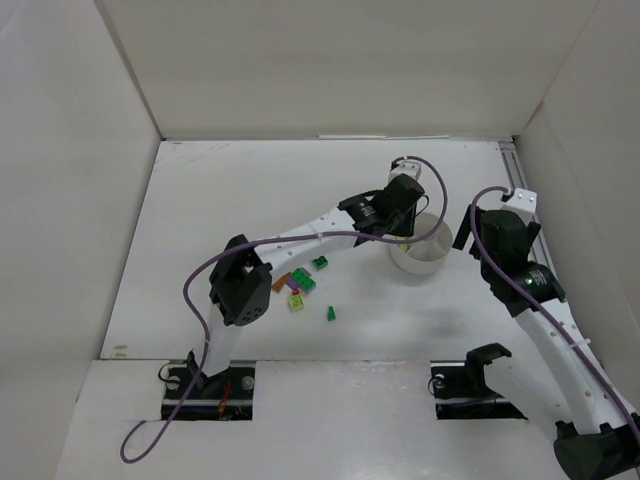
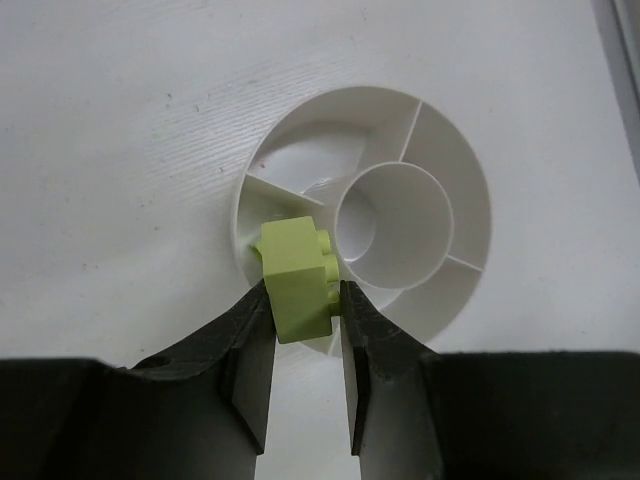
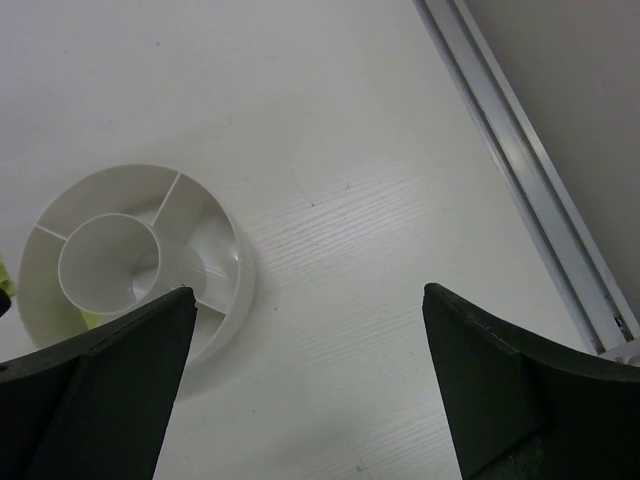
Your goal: Sort the legos into containers by color
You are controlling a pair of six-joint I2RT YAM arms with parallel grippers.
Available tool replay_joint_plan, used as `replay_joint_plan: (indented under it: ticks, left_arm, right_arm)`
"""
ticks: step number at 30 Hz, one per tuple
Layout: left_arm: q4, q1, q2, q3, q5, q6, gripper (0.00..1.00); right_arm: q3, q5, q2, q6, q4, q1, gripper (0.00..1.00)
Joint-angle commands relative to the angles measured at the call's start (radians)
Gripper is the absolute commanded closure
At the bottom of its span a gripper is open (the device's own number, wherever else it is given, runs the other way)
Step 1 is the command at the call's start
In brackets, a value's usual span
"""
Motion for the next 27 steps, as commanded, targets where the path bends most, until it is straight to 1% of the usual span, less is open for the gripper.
replay_joint_plan:
  ticks: [1,4,7,8,12,14,15,18,19,20,22,23,24,25,26,27]
  left_arm:
    - [-0.012,0.02,0.01,0.066,0.052,0.061,1.0]
    - [0.019,0.02,0.033,0.066,0.098,0.081,0.98]
    - [-0.001,0.02,0.053,0.096,0.107,0.081,0.91]
    - [-0.012,0.029,0.063,0.096,0.107,0.081,0.88]
    - [0.011,0.029,0.039,0.07,0.129,0.081,0.61]
    - [0.02,0.029,0.03,0.061,0.129,0.081,0.55]
    - [0.02,0.029,0.004,0.046,0.129,0.081,0.49]
    - [0.02,0.029,-0.035,0.017,0.12,0.081,0.45]
    - [0.02,0.029,-0.045,0.007,0.12,0.072,0.45]
    - [0.02,0.029,-0.059,0.007,0.109,0.072,0.41]
    - [0.02,0.029,-0.116,-0.043,0.097,0.072,0.36]
    - [0.02,0.029,-0.14,-0.063,0.078,0.06,0.28]
    - [0.02,0.04,-0.168,-0.086,0.066,0.051,0.25]
    - [0.02,0.04,-0.24,-0.147,0.054,0.042,0.21]
    - [0.02,0.049,-0.286,-0.19,0.043,0.029,0.15]
    - [0.02,0.058,-0.336,-0.241,0.008,-0.006,0.0]
  right_arm:
    - [0.052,0.008,-0.019,0.005,-0.016,-0.007,0.0]
    - [0.061,0.008,-0.019,0.005,-0.016,-0.007,0.0]
    - [0.061,0.008,-0.019,0.005,-0.016,-0.007,0.0]
    - [0.061,0.008,-0.019,0.005,-0.016,-0.007,0.0]
    - [0.061,0.008,-0.019,-0.004,-0.016,-0.007,0.0]
    - [0.061,0.008,-0.019,-0.004,-0.016,-0.007,0.0]
    - [0.061,0.008,-0.019,-0.004,-0.016,-0.007,0.0]
    - [0.061,-0.001,-0.028,-0.013,-0.016,-0.007,0.0]
    - [0.061,-0.001,-0.028,-0.013,-0.016,-0.007,0.0]
    - [0.061,-0.001,-0.038,-0.013,-0.016,-0.007,0.0]
    - [0.061,-0.024,-0.048,-0.038,0.009,-0.007,0.0]
    - [0.05,-0.092,-0.063,-0.068,0.032,-0.007,0.0]
    - [0.05,-0.148,-0.072,-0.101,0.065,-0.007,0.0]
    - [0.023,-0.206,-0.081,-0.165,0.132,-0.007,0.0]
    - [0.023,-0.266,-0.081,-0.193,0.159,-0.007,0.0]
    - [0.011,-0.35,-0.081,-0.208,0.173,0.005,0.0]
